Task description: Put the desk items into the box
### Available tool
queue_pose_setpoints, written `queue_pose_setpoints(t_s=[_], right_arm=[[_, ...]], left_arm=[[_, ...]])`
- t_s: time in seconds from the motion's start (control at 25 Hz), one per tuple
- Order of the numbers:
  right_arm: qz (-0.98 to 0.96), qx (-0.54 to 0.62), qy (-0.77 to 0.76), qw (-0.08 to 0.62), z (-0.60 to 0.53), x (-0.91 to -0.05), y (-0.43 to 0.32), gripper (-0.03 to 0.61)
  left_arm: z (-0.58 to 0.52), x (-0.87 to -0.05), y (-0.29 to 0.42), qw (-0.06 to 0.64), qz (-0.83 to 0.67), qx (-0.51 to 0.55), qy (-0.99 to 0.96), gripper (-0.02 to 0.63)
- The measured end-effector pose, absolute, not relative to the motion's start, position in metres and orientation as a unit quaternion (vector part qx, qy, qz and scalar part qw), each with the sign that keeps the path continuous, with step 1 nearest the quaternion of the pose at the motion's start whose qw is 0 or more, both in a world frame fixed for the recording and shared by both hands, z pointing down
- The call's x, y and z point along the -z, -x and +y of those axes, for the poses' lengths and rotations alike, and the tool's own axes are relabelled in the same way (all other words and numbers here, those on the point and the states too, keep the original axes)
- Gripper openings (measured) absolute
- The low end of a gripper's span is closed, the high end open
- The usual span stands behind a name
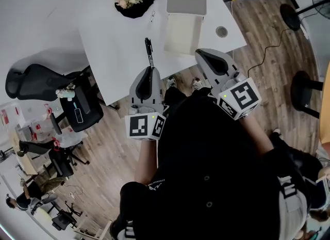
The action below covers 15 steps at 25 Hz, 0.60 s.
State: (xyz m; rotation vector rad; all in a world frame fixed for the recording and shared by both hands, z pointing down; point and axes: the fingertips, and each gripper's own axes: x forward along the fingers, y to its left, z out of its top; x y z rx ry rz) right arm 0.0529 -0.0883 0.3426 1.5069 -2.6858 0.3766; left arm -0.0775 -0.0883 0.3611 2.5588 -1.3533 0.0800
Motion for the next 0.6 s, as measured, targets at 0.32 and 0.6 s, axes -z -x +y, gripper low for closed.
queue_pose_setpoints(t_s=[0.32, 0.6], right_arm=[[-0.861, -0.122, -0.492, 0.021, -0.085, -0.343, -0.064, -0.002], [-0.841, -0.129, -0.524, 0.021, -0.09, -0.345, -0.077, -0.002]], left_arm=[[-0.088, -0.36, 0.062, 0.115, -0.454, -0.027, -0.883, 0.044], [-0.104, -0.362, 0.046, 0.116, -0.415, -0.034, -0.902, 0.044]])
